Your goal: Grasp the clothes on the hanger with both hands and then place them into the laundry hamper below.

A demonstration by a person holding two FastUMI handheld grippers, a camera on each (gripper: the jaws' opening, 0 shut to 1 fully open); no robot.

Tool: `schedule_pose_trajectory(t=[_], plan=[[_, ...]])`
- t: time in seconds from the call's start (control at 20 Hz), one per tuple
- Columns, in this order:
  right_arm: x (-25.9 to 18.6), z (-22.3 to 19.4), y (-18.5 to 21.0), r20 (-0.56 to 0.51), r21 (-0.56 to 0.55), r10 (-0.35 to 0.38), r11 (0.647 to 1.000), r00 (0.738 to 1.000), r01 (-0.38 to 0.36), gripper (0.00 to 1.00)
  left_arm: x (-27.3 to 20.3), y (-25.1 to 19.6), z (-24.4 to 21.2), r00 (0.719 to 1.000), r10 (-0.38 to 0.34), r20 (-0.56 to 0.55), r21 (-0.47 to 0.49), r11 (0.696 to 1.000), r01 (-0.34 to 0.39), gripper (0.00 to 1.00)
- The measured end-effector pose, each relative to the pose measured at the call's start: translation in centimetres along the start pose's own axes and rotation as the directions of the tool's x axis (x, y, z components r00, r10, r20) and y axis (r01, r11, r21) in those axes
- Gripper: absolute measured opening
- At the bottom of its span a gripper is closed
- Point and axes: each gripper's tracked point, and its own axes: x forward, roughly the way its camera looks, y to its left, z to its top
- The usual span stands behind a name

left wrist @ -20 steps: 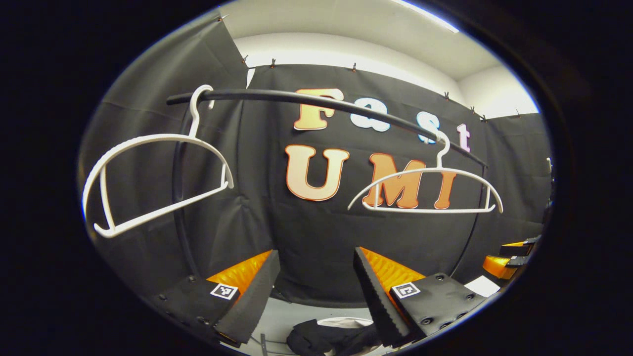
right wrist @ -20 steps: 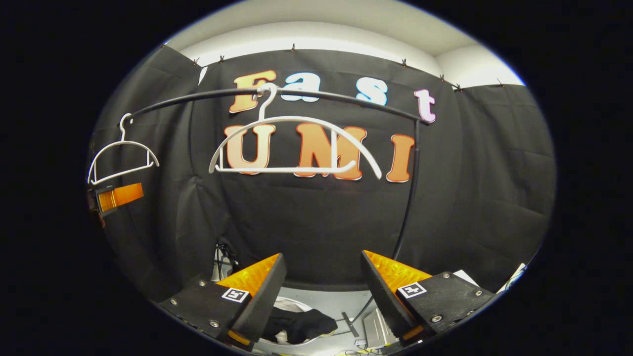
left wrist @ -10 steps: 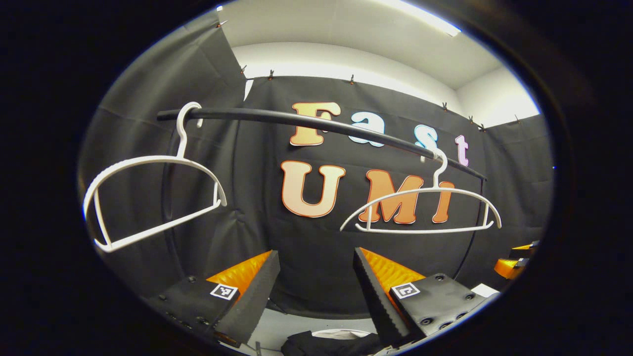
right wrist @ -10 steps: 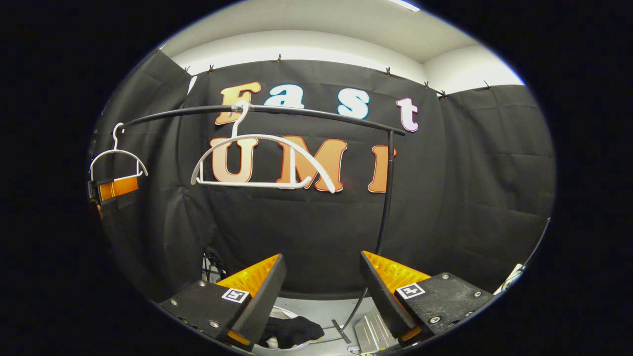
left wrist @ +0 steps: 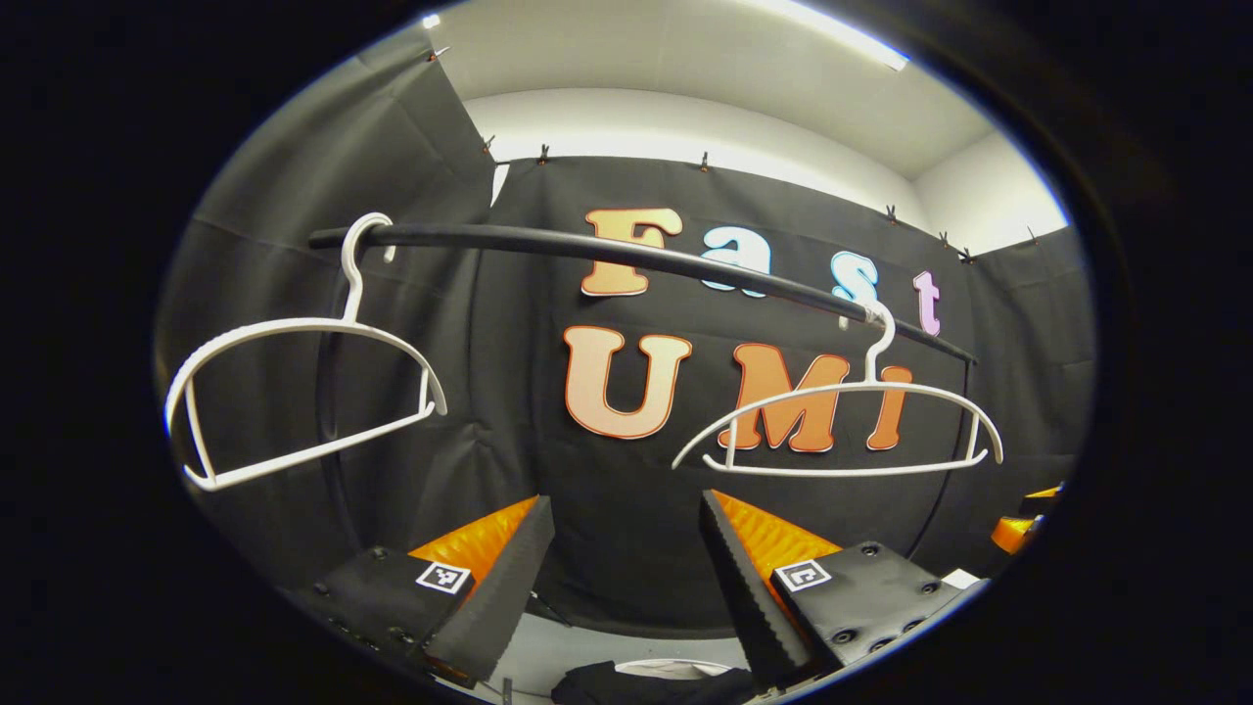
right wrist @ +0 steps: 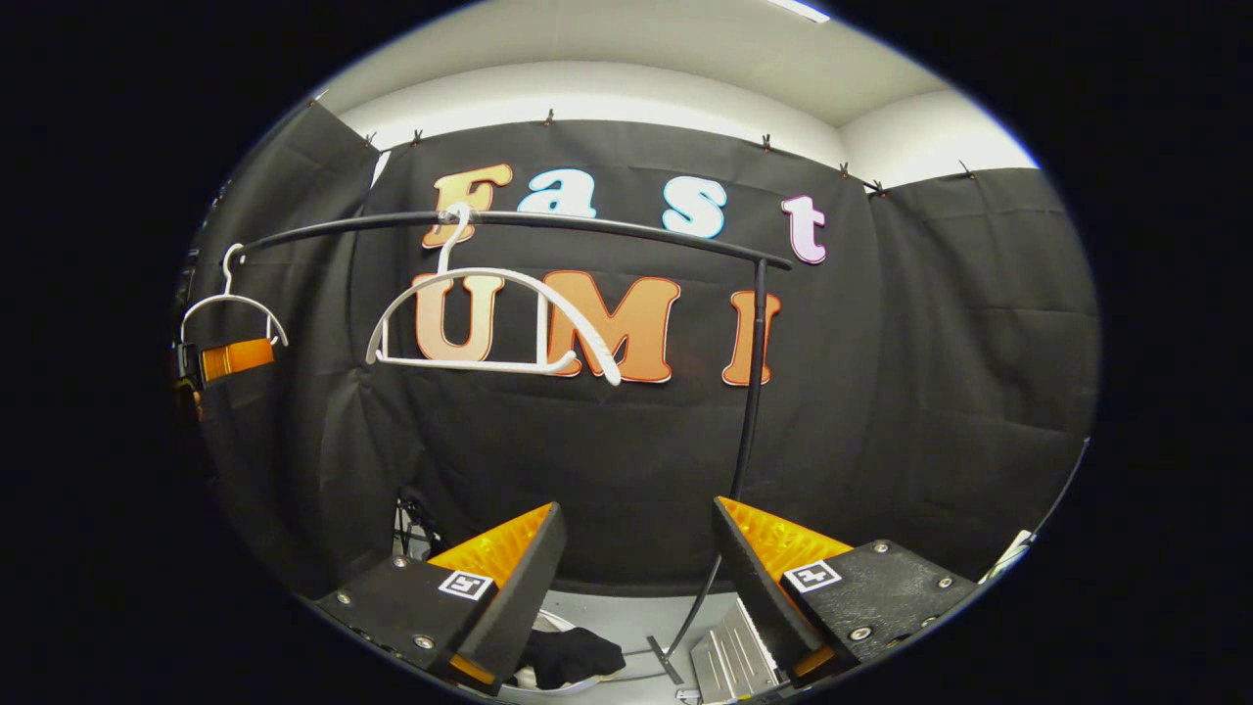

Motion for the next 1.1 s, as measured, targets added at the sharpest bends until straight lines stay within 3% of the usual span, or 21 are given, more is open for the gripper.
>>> schedule_pose_trajectory(t=[0.4, 0.45, 0.5, 0.85, 0.9, 0.95, 1.0, 1.1], plan=[[0.2, -0.7, -0.7, -0.01, -0.001, 0.044, 0.999, 0.999, -0.044, 1.0, -0.6, -0.5, 0.6, 0.999, 0.029, 0.016, 0.019, 0.999, -0.029, 0.94], [0.2, -0.8, -0.6, -0.011, -0.005, 0.049, 0.999, 0.999, -0.049, 0.84, -0.7, -0.8, 0.5, 0.999, 0.029, 0.016, 0.022, 0.999, -0.029, 0.94], [0.2, -0.9, -0.7, -0.013, -0.006, 0.056, 0.998, 0.998, -0.056, 1.0, -0.9, -1.0, 0.4, 0.999, 0.03, 0.014, 0.024, 0.999, -0.03, 1.0], [-0.2, -0.6, -0.7, -0.006, -0.03, 0.089, 0.996, 0.996, -0.089, 1.0, -2.3, -1.3, 0.4, 0.999, 0.04, 0.008, 0.022, 0.999, -0.04, 0.95], [-0.4, -0.4, -0.8, -0.001, -0.029, 0.086, 0.996, 0.996, -0.086, 0.92, -2.5, -1.1, 0.4, 0.999, 0.041, 0.008, 0.024, 0.999, -0.041, 0.94], [-0.4, -0.2, -0.9, 0.002, -0.025, 0.08, 0.996, 0.997, -0.08, 0.92, -2.6, -0.9, 0.5, 0.999, 0.039, 0.007, 0.024, 0.999, -0.039, 0.94], [-0.6, 0.0, -1.2, 0.007, -0.023, 0.068, 0.997, 0.998, -0.068, 1.0, -2.7, -0.8, 0.6, 0.999, 0.036, 0.006, 0.023, 0.999, -0.037, 0.97], [-0.9, 0.4, -1.7, 0.017, -0.025, 0.04, 0.999, 0.999, -0.04, 1.0, -2.8, -0.3, 0.9, 1.0, 0.03, 0.003, 0.016, 0.999, -0.03, 0.97]])
